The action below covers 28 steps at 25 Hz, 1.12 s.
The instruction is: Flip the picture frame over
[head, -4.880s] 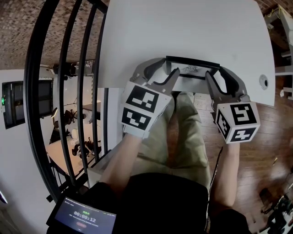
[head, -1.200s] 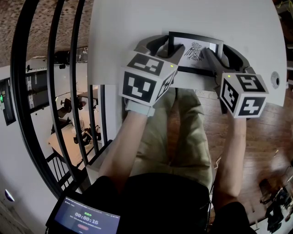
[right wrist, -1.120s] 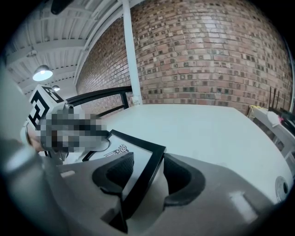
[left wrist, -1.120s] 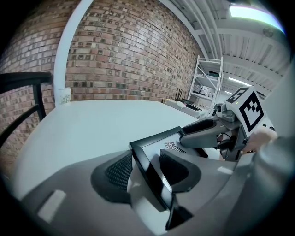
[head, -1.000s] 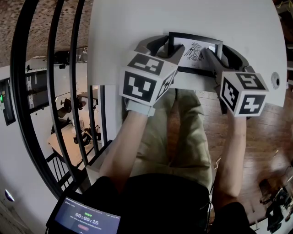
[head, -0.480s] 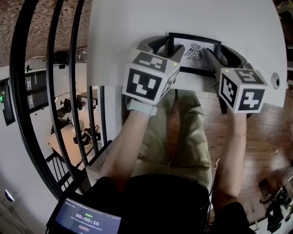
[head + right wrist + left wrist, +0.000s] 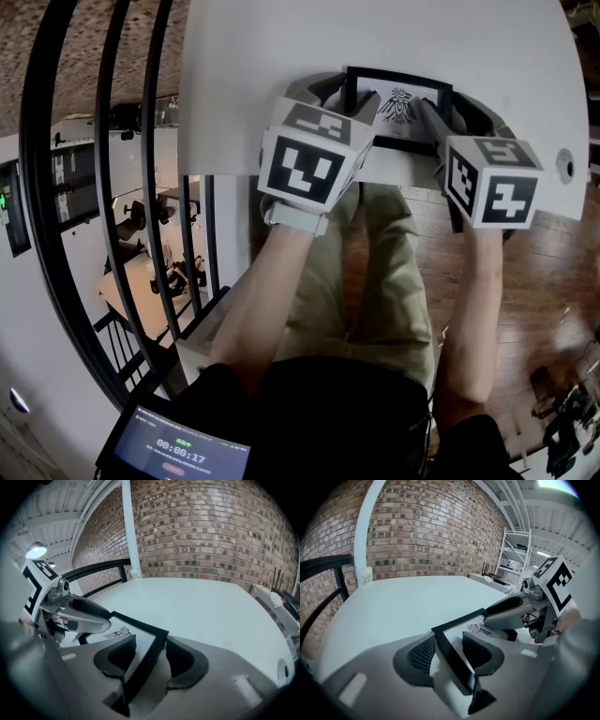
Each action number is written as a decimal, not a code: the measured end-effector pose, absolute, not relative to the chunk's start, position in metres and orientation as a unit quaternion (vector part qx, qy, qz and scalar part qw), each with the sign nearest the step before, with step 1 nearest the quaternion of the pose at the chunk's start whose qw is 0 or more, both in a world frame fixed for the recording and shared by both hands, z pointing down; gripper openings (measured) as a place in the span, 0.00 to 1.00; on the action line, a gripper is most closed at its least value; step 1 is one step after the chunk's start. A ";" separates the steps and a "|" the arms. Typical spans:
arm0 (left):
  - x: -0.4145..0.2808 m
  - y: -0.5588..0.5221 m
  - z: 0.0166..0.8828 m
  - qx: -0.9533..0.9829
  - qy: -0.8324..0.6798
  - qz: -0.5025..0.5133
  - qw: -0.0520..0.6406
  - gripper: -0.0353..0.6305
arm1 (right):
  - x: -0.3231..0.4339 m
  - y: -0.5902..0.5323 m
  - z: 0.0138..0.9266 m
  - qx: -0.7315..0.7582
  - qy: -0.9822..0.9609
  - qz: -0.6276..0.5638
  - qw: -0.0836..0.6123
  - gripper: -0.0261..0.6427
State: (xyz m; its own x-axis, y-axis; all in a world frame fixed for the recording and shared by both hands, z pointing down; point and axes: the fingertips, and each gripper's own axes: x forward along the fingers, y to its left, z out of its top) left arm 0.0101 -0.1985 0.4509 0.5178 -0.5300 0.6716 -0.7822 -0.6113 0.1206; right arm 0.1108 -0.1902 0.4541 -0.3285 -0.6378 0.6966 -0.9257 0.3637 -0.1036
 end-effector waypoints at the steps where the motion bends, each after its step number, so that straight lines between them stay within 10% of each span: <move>1: 0.010 -0.198 0.451 0.845 -0.388 0.301 0.209 0.34 | 0.111 -0.190 0.454 0.505 -0.775 0.251 0.286 0.32; 28: 0.010 -0.199 0.450 0.853 -0.391 0.303 0.167 0.34 | 0.113 -0.190 0.452 0.513 -0.776 0.229 0.286 0.32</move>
State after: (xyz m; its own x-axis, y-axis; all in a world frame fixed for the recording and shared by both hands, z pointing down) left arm 0.0103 -0.1985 0.4503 0.5104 -0.5667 0.6468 -0.7684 -0.6382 0.0472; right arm 0.1135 -0.1899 0.4525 -0.3101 -0.6660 0.6784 -0.9274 0.3689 -0.0617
